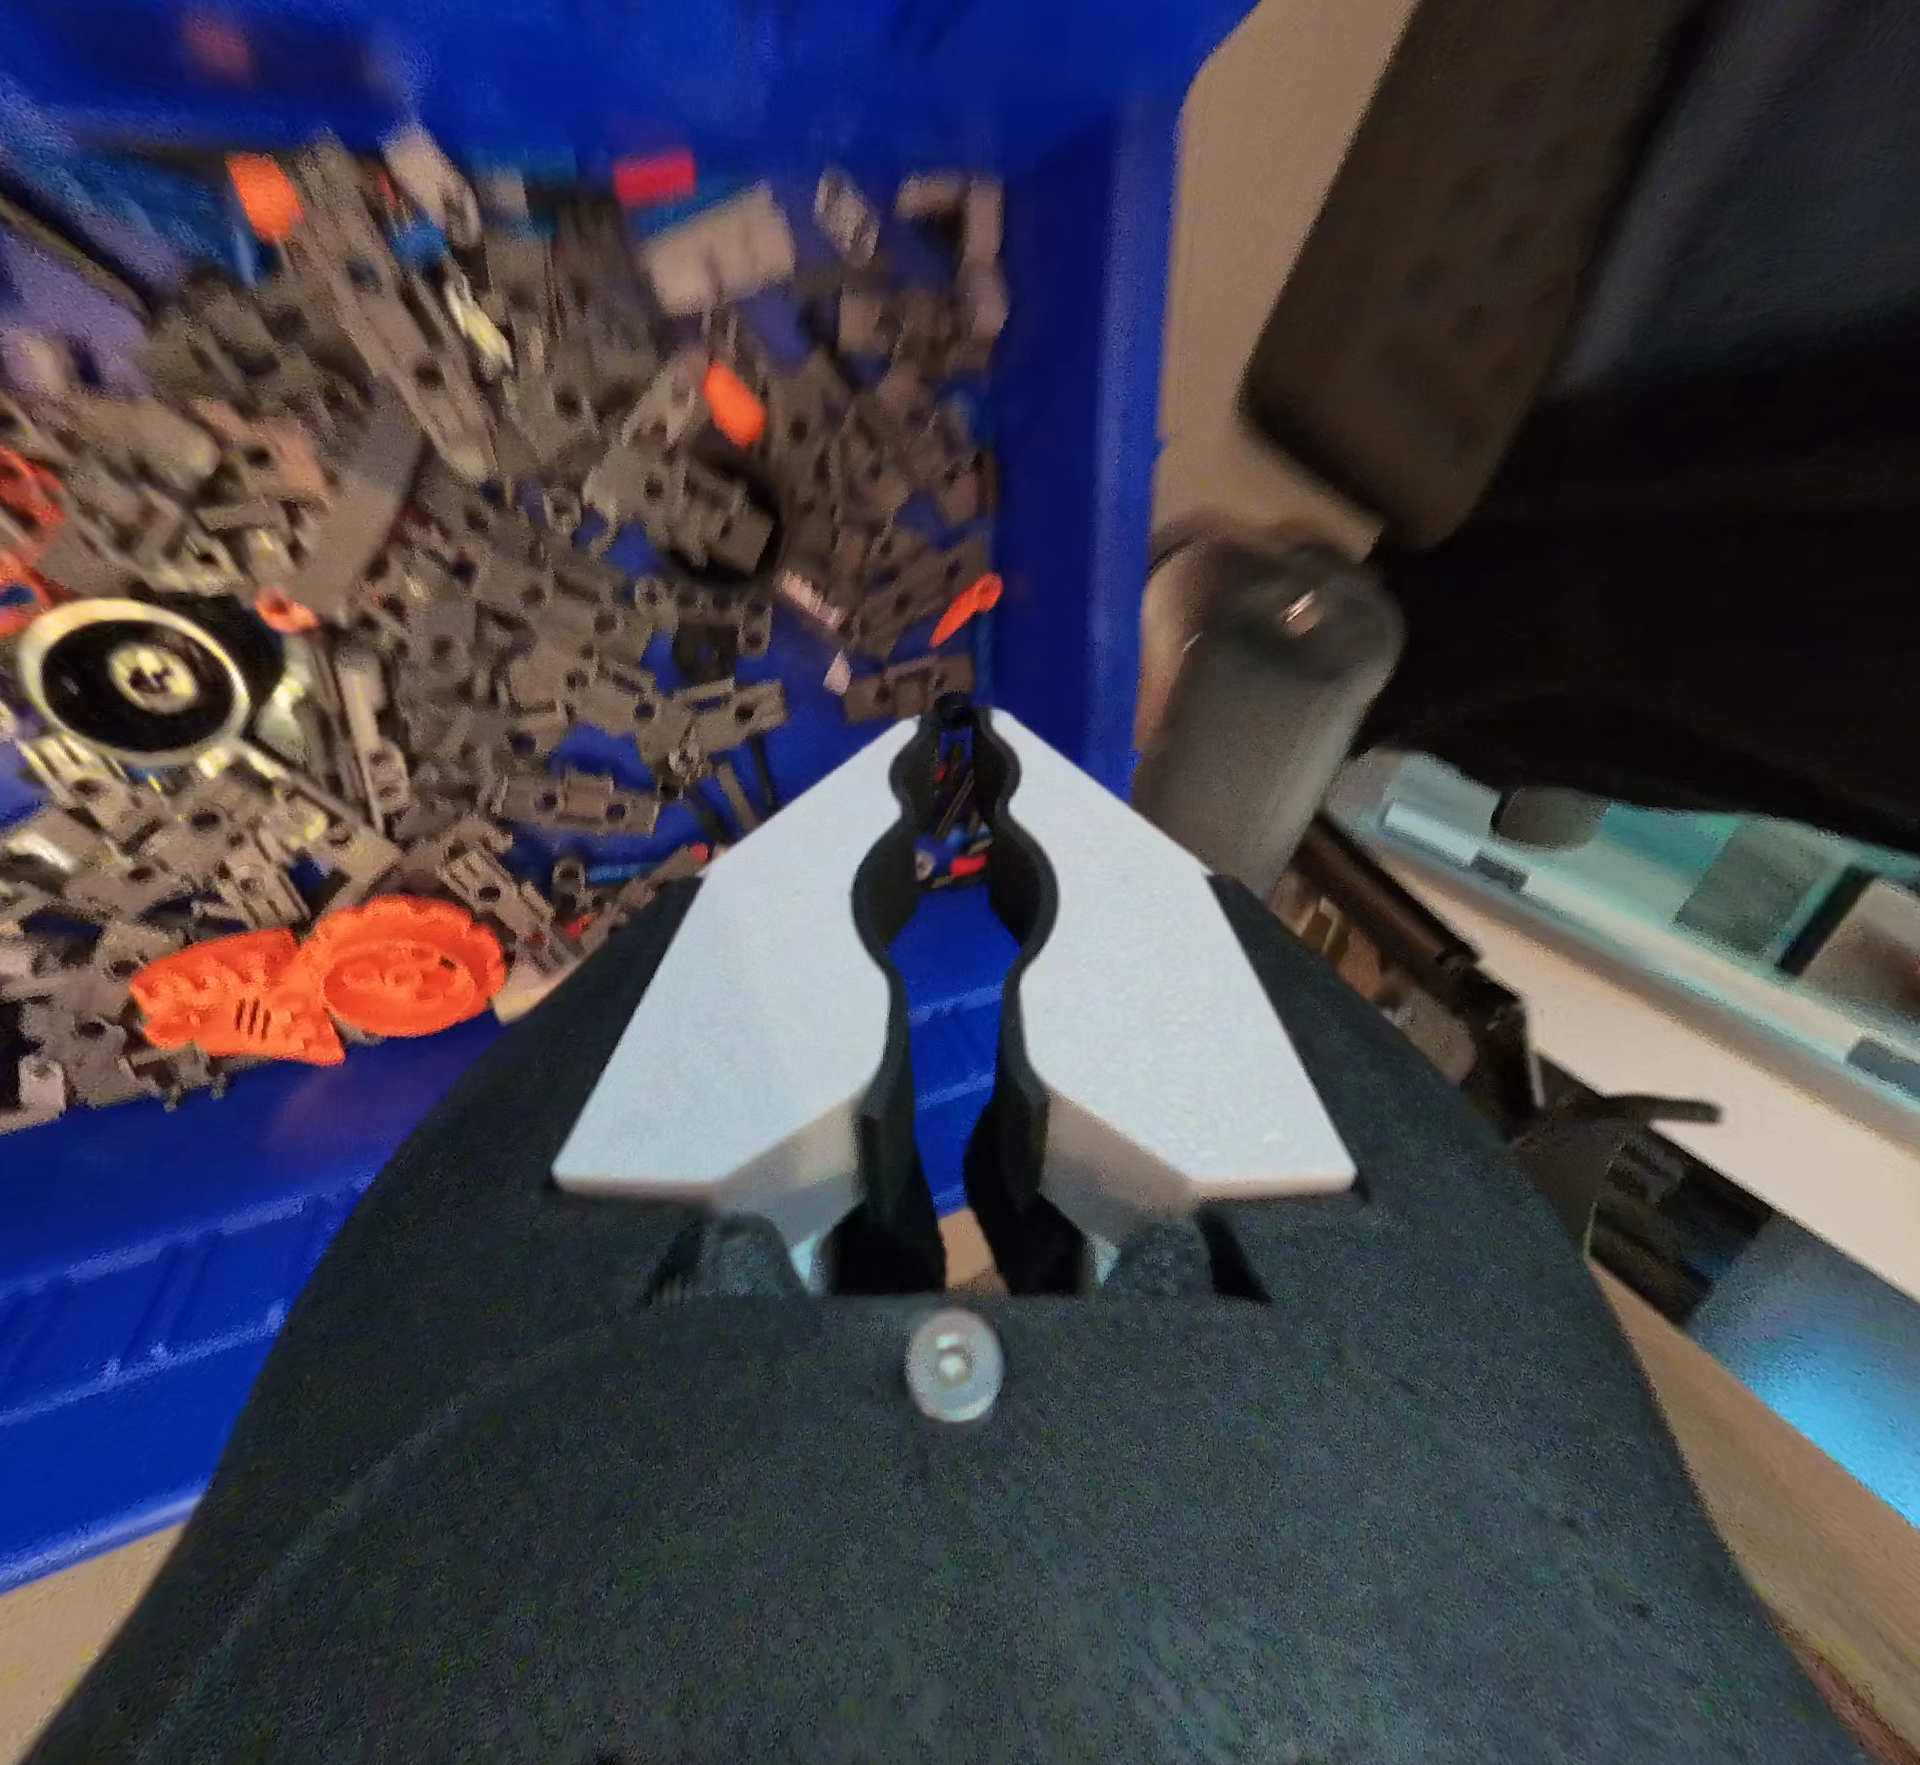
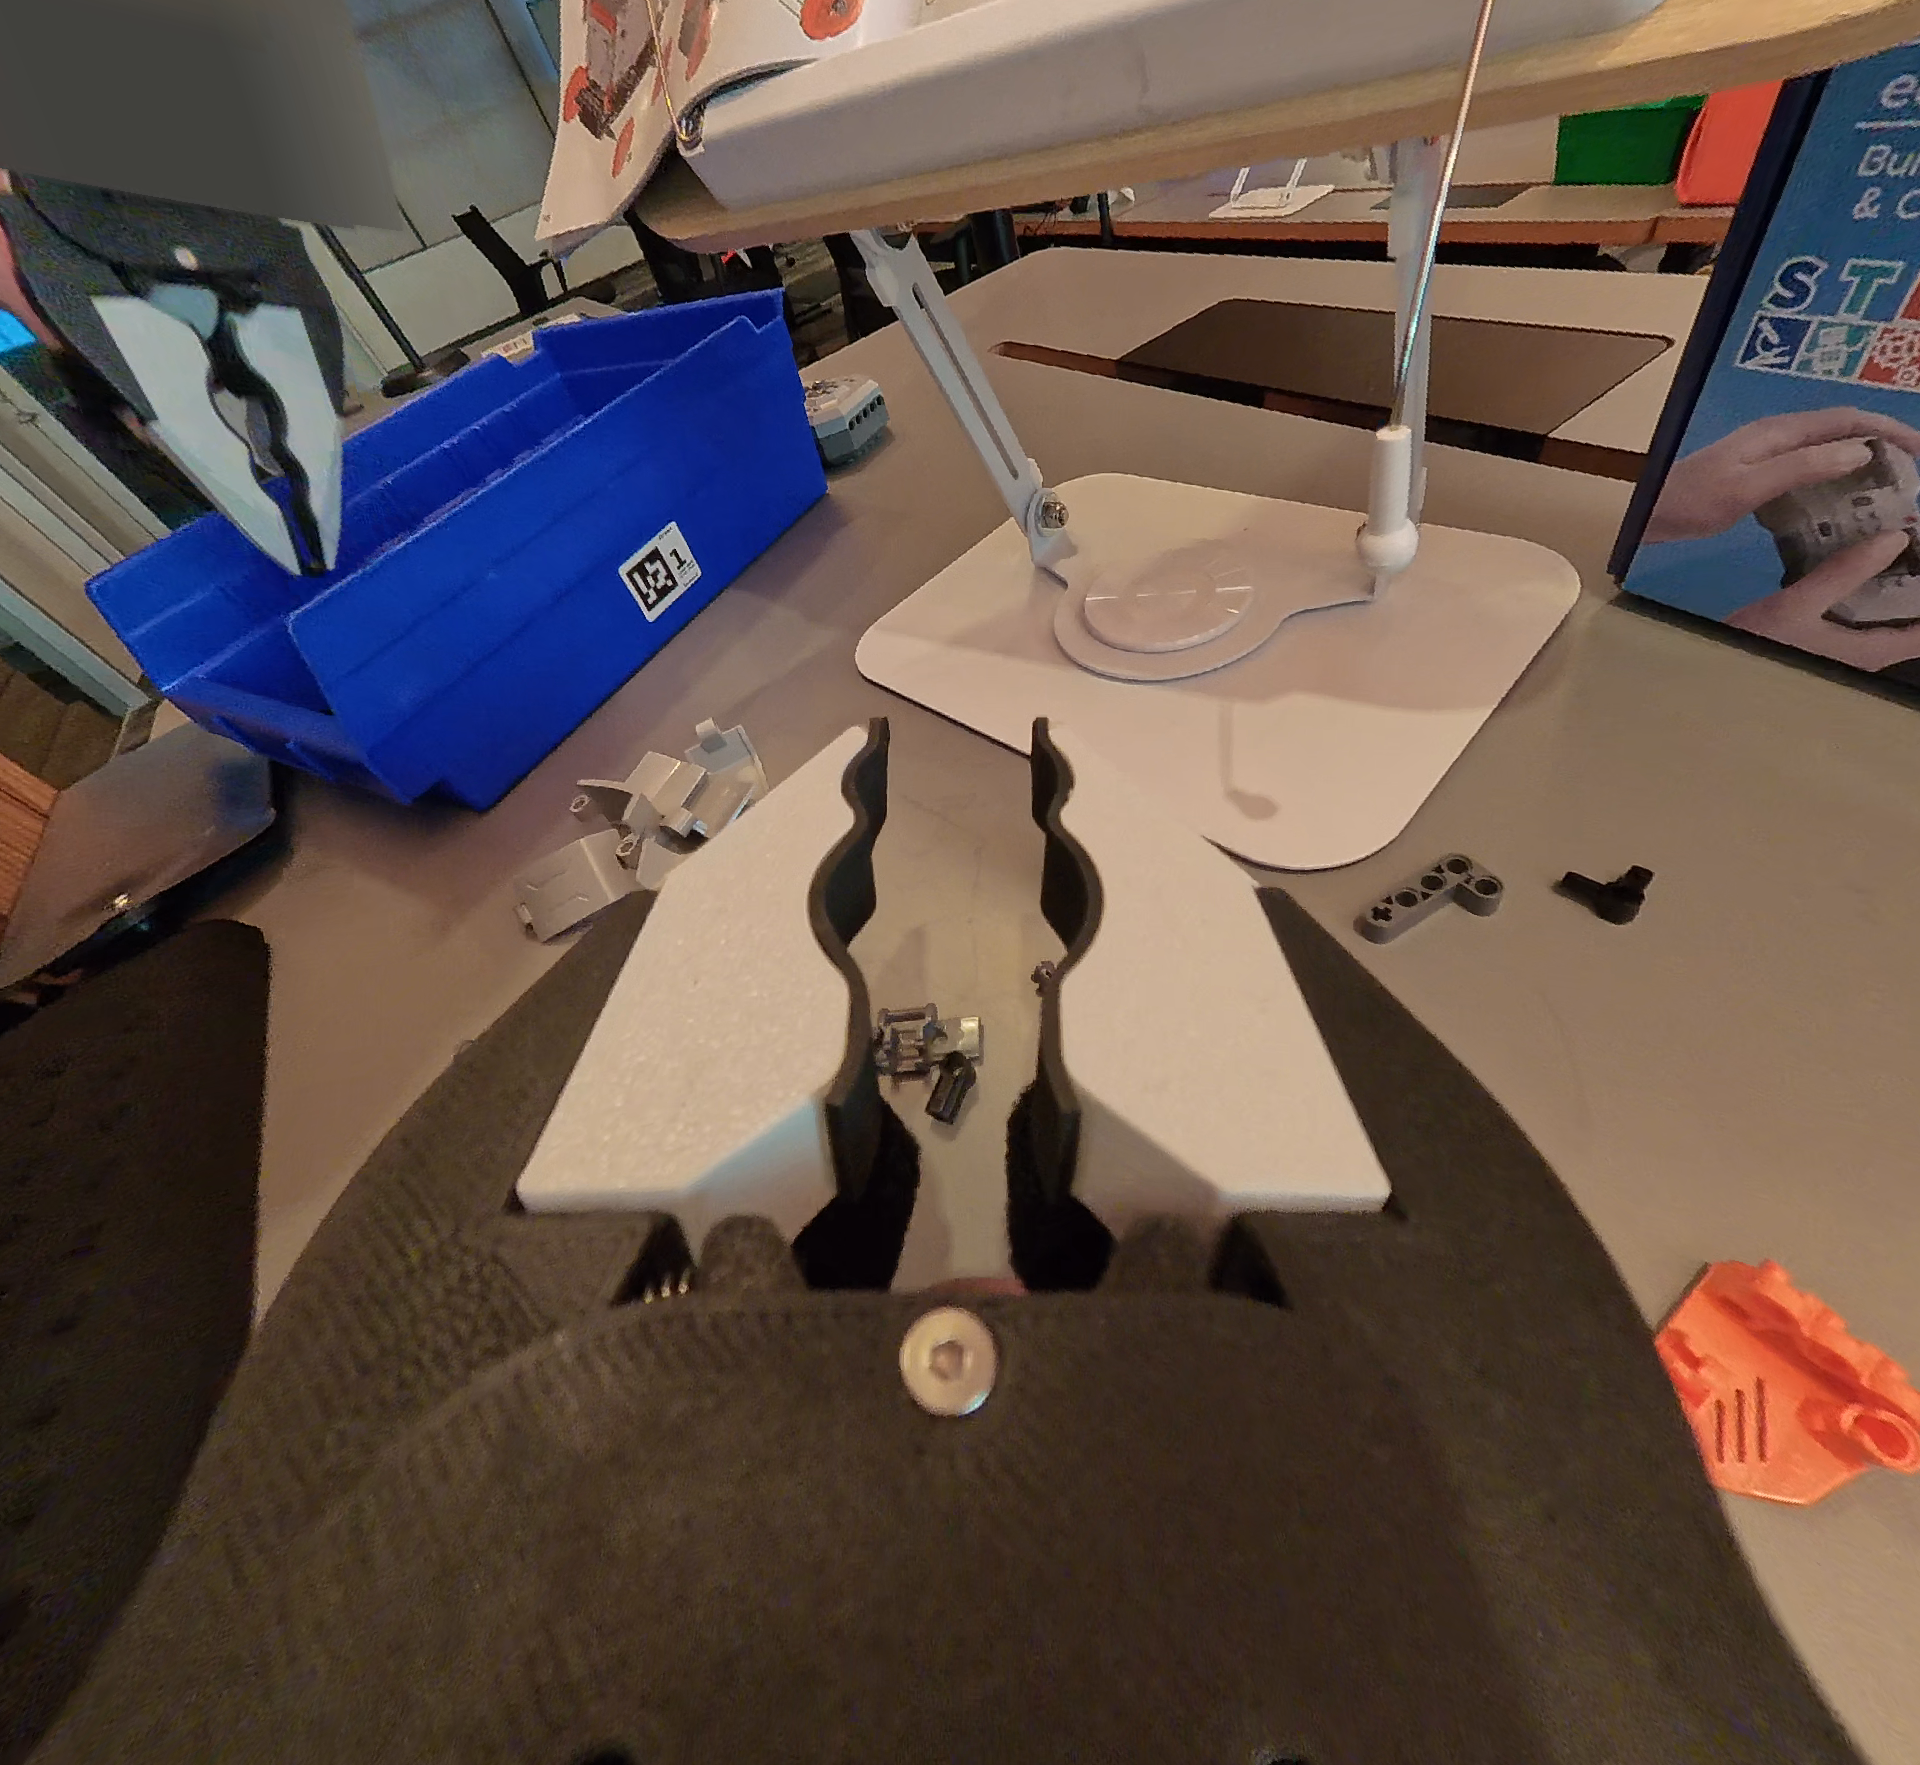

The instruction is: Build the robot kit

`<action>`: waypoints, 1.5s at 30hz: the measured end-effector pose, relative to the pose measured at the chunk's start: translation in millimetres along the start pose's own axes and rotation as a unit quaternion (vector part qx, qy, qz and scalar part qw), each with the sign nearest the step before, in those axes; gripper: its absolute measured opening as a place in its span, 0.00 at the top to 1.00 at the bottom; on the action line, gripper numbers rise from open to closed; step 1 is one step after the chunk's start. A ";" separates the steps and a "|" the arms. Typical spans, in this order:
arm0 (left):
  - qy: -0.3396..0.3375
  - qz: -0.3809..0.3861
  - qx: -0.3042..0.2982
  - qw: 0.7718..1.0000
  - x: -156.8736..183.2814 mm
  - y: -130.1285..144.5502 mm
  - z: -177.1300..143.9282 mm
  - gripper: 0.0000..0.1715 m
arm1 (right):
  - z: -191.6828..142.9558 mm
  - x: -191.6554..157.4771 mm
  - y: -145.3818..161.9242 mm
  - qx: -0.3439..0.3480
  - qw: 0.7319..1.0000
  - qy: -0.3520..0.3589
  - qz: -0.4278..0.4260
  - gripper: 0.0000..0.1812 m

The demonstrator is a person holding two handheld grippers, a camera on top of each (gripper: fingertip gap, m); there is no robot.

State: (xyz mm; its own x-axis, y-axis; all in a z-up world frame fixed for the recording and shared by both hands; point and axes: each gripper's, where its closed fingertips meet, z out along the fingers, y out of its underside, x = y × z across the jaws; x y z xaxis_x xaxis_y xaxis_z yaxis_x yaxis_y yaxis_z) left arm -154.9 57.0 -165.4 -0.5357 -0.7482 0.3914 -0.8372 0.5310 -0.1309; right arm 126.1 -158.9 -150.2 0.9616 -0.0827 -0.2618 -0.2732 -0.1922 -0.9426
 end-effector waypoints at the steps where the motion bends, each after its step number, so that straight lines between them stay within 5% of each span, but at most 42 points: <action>1: 0.004 0.002 0.026 1.000 4.7 -11.8 -8.7 0.96 | -0.9 0.0 -1.2 0.002 1.000 0.000 0.000 0.86; 7: -0.014 0.065 0.056 0.996 54.2 -88.9 -15.2 0.97 | -5.6 1.6 -5.9 0.012 1.000 0.003 0.000 0.86; 14: -0.099 0.094 -0.019 0.990 93.9 -159.0 73.4 0.96 | -5.9 3.6 -3.0 0.009 1.000 0.003 0.002 0.86; 22: -0.143 0.076 -0.071 0.984 77.1 -164.2 132.6 0.96 | -1.6 9.0 8.2 -0.010 1.000 0.009 0.005 0.86; 31: -0.117 0.084 0.006 0.990 93.5 -179.3 122.6 0.91 | -2.4 17.3 10.5 -0.008 1.000 0.025 -0.003 0.87; 36: -0.038 0.076 0.047 0.995 108.3 -156.9 46.8 0.93 | -3.5 18.2 9.3 -0.003 1.000 0.025 -0.003 0.88; 40: -0.116 -0.010 0.047 0.992 40.1 -102.3 -28.9 0.88 | -4.4 18.6 7.2 0.005 1.000 0.021 0.007 0.88; 45: -0.111 -0.015 -0.085 0.990 -10.7 -10.7 -24.2 0.84 | -3.2 17.9 8.0 0.003 1.000 0.019 0.009 0.87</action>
State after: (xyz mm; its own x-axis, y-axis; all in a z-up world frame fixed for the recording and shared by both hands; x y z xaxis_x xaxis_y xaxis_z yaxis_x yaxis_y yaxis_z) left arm -137.6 69.0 -146.1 -0.5378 -0.8233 0.1815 -0.8326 0.5525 0.0394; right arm 141.1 -165.0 -161.7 0.9548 -0.1235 -0.2705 -0.2900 -0.1852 -0.9389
